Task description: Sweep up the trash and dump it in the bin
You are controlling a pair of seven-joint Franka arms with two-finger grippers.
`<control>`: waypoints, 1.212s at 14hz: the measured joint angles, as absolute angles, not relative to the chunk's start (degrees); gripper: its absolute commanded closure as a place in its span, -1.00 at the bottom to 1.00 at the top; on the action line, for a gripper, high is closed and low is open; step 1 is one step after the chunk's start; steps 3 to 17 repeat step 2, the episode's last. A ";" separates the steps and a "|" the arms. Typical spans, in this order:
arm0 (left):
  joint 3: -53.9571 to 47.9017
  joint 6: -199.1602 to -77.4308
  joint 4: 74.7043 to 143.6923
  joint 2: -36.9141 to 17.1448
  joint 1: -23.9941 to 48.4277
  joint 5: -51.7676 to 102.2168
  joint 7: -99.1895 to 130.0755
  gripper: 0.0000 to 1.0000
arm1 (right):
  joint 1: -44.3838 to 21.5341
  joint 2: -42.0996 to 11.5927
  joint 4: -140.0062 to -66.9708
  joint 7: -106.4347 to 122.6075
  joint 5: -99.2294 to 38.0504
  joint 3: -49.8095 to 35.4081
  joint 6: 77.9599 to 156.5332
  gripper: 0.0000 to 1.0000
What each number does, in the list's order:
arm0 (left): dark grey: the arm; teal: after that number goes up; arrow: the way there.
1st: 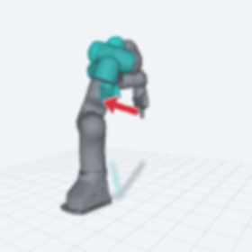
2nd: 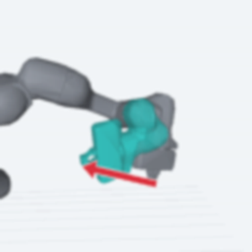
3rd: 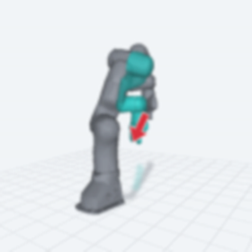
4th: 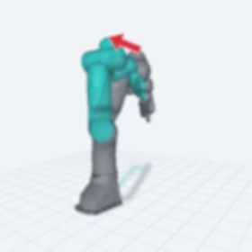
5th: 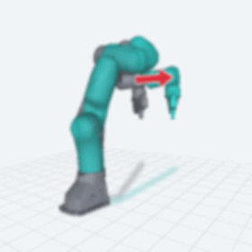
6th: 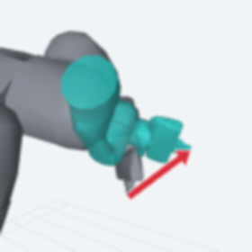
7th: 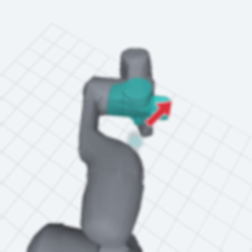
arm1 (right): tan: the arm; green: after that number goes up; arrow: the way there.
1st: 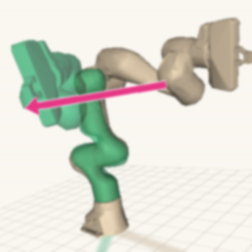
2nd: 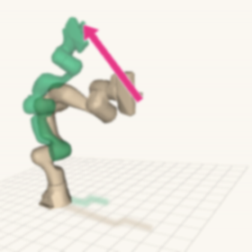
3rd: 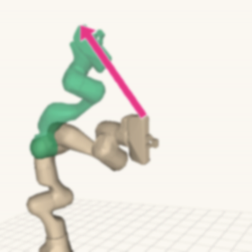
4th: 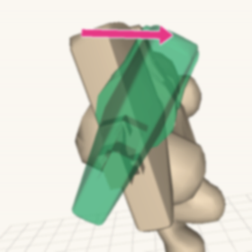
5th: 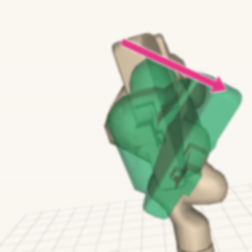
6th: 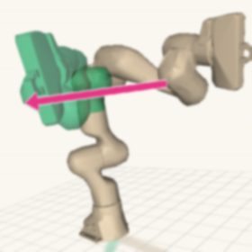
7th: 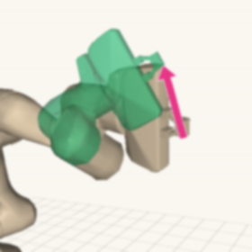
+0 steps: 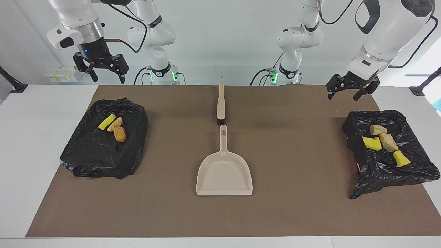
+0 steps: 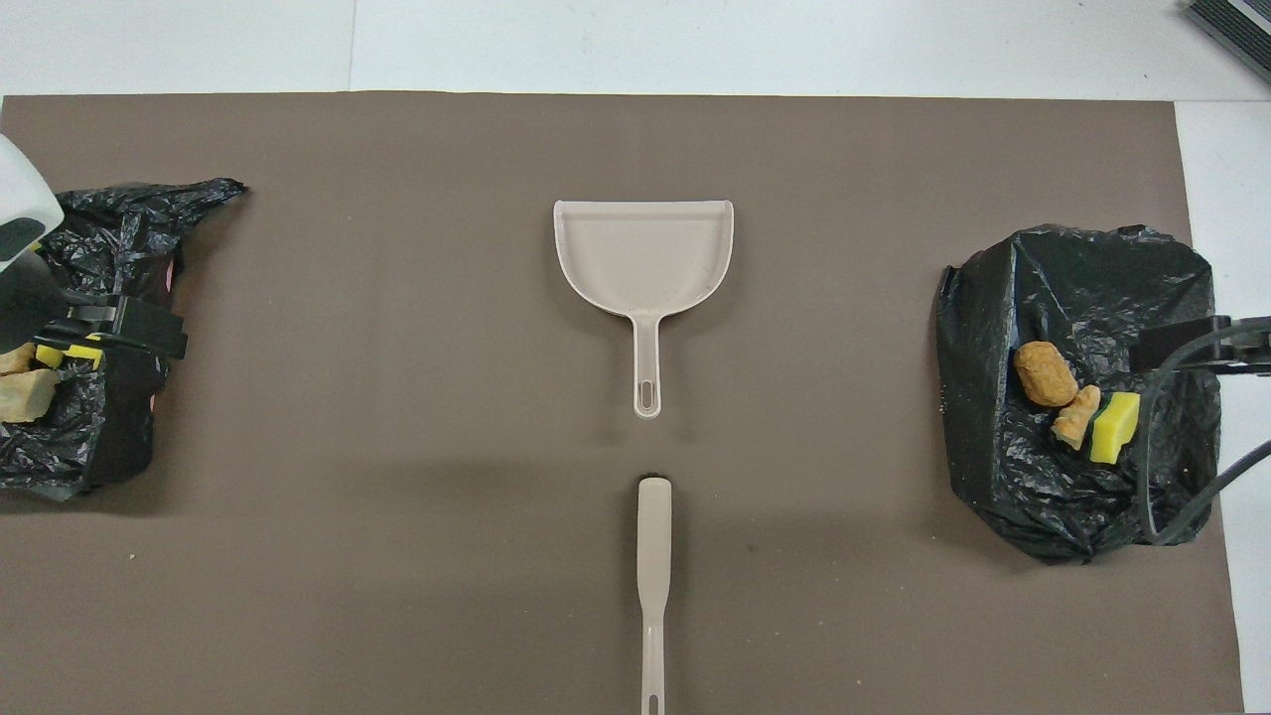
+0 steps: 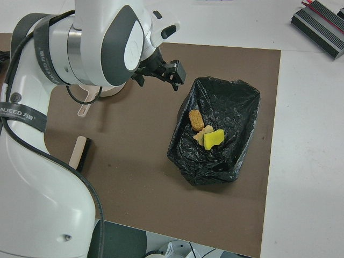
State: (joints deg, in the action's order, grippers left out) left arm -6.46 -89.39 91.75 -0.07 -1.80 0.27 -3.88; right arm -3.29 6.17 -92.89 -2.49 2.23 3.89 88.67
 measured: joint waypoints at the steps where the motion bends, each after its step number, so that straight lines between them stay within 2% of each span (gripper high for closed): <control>1: -6.46 -89.36 91.75 -0.07 -1.80 0.28 -3.88 -1.00 | -3.29 6.17 -92.89 -2.49 2.23 3.89 88.67 -1.00; 17: -6.46 -89.34 91.75 -0.07 -1.81 0.28 -3.88 -1.00 | -3.29 6.17 -92.89 -2.49 2.23 3.89 88.67 -1.00</control>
